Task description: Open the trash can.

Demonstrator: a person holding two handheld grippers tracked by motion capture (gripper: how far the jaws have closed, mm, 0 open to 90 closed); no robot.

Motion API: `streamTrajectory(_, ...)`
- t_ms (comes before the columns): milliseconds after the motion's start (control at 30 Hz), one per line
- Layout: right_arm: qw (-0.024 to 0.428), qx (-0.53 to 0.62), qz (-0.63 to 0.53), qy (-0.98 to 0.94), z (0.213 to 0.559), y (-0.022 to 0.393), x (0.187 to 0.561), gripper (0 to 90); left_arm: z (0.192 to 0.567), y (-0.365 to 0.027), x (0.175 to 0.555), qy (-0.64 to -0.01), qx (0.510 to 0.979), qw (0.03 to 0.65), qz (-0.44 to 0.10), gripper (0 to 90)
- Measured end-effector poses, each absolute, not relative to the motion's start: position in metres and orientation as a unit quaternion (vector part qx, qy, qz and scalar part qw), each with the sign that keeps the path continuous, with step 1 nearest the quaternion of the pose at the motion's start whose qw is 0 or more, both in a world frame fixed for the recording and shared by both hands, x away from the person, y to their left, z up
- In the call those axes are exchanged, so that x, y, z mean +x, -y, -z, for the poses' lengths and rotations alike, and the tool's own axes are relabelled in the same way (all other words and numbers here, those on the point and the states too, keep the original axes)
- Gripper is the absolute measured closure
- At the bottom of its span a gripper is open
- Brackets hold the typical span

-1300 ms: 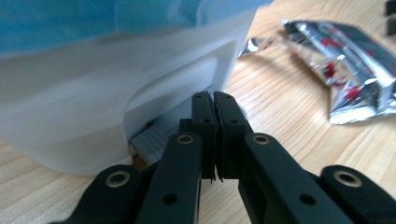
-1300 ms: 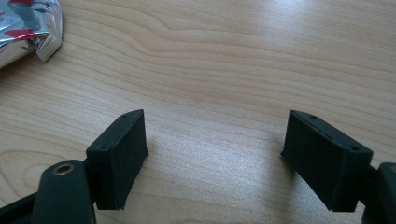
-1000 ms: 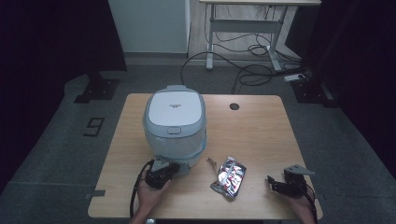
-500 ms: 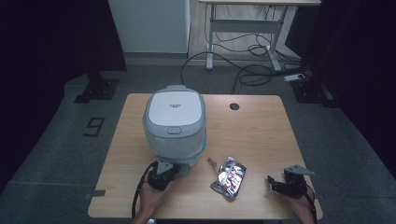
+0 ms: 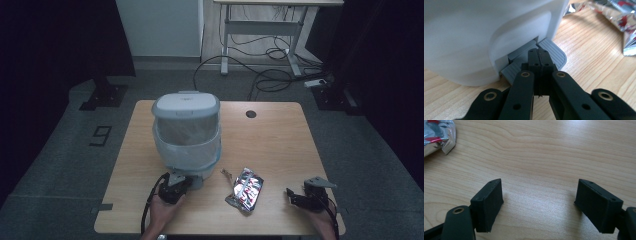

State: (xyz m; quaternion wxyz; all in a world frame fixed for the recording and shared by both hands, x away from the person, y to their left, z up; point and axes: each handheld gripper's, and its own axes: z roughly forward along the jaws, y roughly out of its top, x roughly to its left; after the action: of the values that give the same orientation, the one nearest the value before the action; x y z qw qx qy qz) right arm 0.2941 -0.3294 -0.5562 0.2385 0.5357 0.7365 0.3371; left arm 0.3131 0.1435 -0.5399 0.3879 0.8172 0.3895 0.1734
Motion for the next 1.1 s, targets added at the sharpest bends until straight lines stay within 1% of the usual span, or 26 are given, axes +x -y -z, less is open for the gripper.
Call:
streamTrajectory(900, 0.239, 0.536, -0.337, -0.736, 0.5561, 0.3292, 0.2939, 21.9, 0.5415, -0.1454, 0.3154, -0.39, 0.819, 0.387, -0.165, 90.0)
streamTrajectory(967, 0.235, 0.538, -0.341, -0.734, 0.5555, 0.3296, 0.2942, 24.3, 0.5416, -0.1455, 0.3154, -0.39, 0.819, 0.388, -0.165, 90.0)
streamTrajectory(1033, 0.222, 0.544, -0.357, -0.726, 0.5528, 0.33, 0.2951, 24.8, 0.5415, -0.1454, 0.3153, -0.39, 0.819, 0.387, -0.165, 90.0)
streamTrajectory(1100, 0.221, 0.544, -0.365, -0.723, 0.5505, 0.3294, 0.2949, 25.2, 0.5414, -0.1454, 0.3155, -0.39, 0.819, 0.387, -0.165, 90.0)
